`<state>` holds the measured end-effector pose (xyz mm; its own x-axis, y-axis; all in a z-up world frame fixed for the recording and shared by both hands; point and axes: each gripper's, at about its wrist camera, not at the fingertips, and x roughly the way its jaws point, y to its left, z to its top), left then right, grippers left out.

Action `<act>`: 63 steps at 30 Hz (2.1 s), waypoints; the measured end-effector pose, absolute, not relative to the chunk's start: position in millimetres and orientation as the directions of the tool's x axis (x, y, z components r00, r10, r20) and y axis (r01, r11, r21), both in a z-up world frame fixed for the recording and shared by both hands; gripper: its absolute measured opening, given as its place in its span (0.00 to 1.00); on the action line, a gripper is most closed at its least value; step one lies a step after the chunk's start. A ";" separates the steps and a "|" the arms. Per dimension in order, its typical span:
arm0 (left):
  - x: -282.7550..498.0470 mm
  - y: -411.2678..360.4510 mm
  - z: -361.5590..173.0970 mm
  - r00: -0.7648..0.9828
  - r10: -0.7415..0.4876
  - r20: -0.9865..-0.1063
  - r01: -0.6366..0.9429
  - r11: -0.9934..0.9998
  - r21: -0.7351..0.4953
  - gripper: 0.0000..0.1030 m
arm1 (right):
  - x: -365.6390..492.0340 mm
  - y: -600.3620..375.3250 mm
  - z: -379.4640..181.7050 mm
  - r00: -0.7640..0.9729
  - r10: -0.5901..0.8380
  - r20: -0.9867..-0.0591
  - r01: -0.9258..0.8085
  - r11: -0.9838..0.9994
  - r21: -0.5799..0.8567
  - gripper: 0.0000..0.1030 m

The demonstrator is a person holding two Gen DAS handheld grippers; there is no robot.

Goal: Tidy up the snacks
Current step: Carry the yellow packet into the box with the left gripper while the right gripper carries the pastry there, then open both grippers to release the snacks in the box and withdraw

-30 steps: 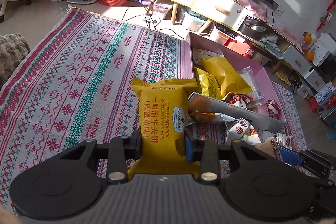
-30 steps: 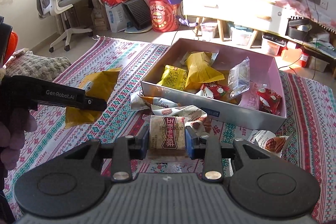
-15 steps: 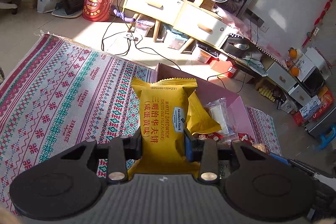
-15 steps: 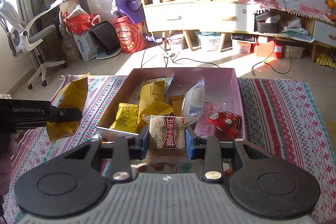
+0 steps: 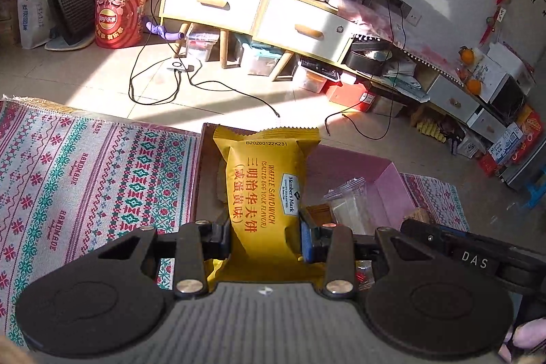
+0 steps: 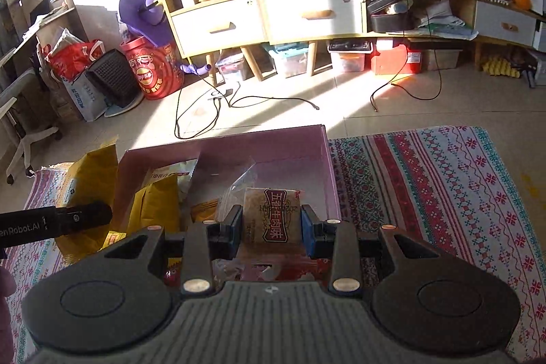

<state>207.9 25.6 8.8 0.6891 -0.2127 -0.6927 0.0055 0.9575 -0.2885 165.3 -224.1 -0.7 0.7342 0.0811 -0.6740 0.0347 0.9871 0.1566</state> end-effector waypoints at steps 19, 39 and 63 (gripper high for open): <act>206.1 22.1 17.3 0.712 -0.191 -0.676 0.020 0.967 -0.252 0.78 | 165.0 -226.6 12.6 0.747 0.055 -0.663 0.053 0.989 0.141 0.59; 130.0 20.4 33.9 0.694 -0.206 -0.690 0.076 0.974 -0.215 0.99 | 92.9 -230.3 35.3 0.748 0.077 -0.659 0.011 0.992 0.128 0.84; 64.2 33.8 3.9 0.641 -0.176 -0.747 0.073 0.983 -0.169 1.00 | 31.2 -224.6 10.2 0.699 0.093 -0.709 -0.038 0.995 0.093 0.91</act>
